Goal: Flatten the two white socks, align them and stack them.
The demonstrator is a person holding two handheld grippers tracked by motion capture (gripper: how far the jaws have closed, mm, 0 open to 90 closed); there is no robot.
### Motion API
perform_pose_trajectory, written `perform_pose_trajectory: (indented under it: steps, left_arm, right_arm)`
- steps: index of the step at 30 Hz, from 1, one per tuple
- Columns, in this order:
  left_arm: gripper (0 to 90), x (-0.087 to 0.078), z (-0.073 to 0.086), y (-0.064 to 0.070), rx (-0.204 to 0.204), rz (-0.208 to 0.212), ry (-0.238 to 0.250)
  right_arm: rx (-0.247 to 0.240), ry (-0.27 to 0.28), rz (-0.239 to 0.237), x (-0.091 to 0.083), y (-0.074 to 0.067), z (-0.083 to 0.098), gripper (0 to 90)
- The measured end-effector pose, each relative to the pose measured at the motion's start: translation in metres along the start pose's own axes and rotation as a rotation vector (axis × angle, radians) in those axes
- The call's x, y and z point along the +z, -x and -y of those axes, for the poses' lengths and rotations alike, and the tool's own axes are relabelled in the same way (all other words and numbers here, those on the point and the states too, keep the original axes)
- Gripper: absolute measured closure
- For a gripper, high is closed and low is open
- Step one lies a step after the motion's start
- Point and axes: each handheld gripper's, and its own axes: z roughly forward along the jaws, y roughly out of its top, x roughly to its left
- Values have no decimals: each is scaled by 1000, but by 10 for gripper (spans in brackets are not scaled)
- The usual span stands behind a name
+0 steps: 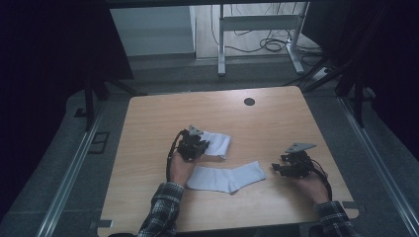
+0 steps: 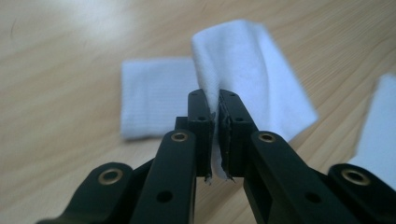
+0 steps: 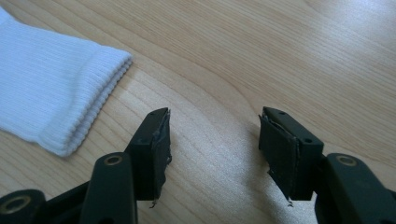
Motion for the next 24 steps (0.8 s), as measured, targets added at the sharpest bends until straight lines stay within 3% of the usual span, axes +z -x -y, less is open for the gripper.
perform_pose_trajectory:
  steps: [1,2,8,9,12,13,18,22,24]
  left_arm:
    - [842,-2,-12,6,7,18,22]
    - [842,-2,-12,6,7,18,22]
    - [842,-8,-55,33,71,51,80]
    - [842,-8,-55,33,71,51,80]
    - [842,-17,-81,49,103,73,129]
    - [842,-17,-81,49,103,73,129]
    - [842,-38,-109,64,137,89,208]
    - [842,-70,-125,68,143,99,303]
    - [842,-74,-124,66,151,90,298]
  right_arm:
    - [-1,2,-2,0,0,0,425]
    - [-1,2,-2,0,0,0,425]
    - [-1,3,-6,0,0,1,421]
    - [-1,3,-6,0,0,1,421]
    - [1,6,-9,-1,0,2,420]
    - [1,6,-9,-1,0,2,420]
    - [-2,6,-11,-1,0,2,419]
    - [-1,7,-13,-1,-1,2,418]
    - [1,7,-14,-1,-1,2,418]
